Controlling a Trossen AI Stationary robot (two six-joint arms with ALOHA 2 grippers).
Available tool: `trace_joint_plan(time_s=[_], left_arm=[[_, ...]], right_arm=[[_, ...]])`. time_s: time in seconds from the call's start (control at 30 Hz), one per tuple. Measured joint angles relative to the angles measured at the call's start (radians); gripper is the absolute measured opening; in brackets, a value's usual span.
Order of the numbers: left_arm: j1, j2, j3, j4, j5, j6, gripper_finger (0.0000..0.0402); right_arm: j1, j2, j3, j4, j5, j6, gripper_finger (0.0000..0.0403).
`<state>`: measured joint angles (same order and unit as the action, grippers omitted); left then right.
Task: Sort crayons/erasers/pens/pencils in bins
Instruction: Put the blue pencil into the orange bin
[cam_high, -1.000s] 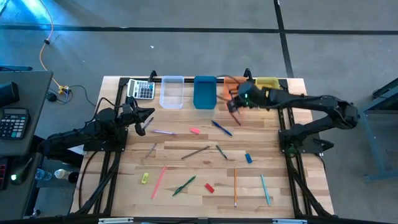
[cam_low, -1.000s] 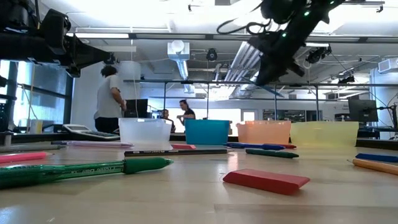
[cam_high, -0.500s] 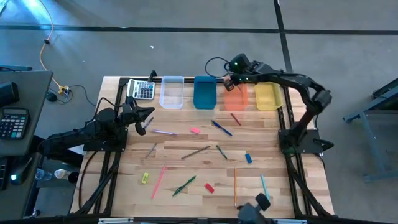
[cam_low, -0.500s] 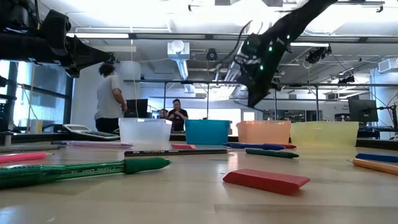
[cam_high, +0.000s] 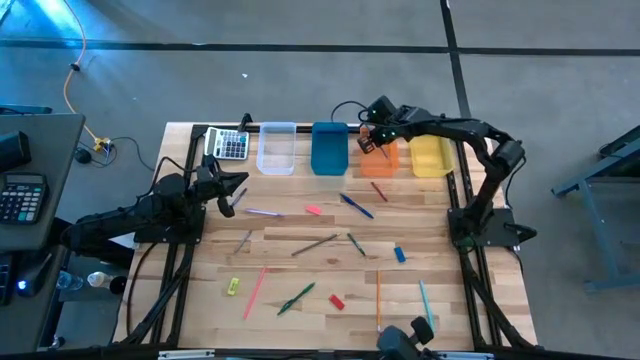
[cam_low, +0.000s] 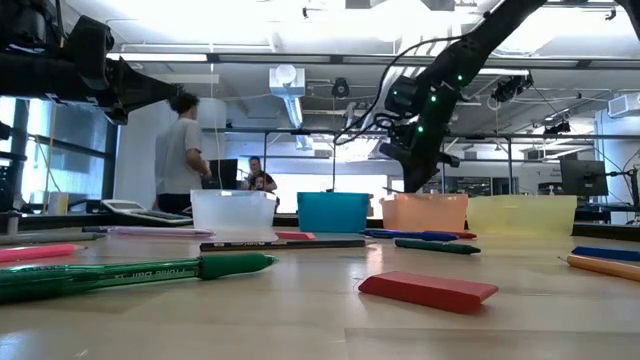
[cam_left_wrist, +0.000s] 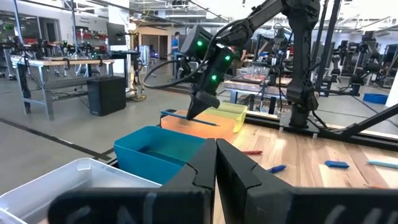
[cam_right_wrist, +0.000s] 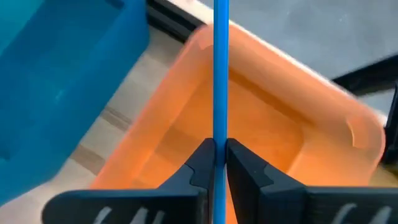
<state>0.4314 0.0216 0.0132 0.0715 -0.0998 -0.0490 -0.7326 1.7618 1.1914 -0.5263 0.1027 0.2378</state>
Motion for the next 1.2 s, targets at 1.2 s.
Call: trace_joint_plan(time_s=[1.2], left_arm=[[0.0, 0.0, 0.0, 0.0, -0.001, 0.0, 0.0]], right_arm=[[0.0, 0.003, -0.081, 0.095, 0.018, 0.045, 0.0047]])
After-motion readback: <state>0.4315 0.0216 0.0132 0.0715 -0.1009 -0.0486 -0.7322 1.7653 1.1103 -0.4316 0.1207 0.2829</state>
